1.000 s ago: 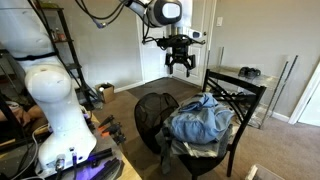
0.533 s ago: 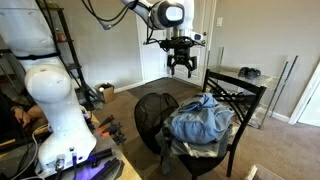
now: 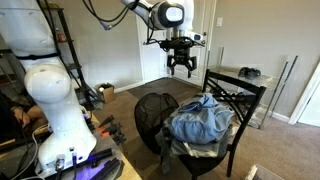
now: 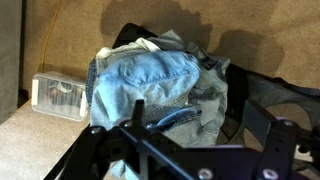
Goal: Put one denim trousers in the laundry basket
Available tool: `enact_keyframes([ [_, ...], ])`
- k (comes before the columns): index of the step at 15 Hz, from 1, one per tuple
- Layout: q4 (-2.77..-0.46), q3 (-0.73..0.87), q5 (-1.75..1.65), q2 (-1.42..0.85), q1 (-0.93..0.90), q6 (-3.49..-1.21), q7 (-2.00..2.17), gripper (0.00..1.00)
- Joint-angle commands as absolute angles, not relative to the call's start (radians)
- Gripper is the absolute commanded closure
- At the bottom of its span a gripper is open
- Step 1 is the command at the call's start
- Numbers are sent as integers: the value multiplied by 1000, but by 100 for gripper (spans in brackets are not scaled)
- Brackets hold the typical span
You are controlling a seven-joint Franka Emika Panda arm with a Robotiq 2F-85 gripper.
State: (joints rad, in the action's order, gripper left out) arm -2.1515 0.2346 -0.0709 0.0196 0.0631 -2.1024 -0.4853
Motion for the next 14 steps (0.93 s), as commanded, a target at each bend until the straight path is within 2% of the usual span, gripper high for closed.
enact_keyframes([
  [1, -2047, 195, -28, -90, 91, -2089, -540, 0],
  [14, -1729, 92, 64, -403, 217, -2091, -562, 0],
])
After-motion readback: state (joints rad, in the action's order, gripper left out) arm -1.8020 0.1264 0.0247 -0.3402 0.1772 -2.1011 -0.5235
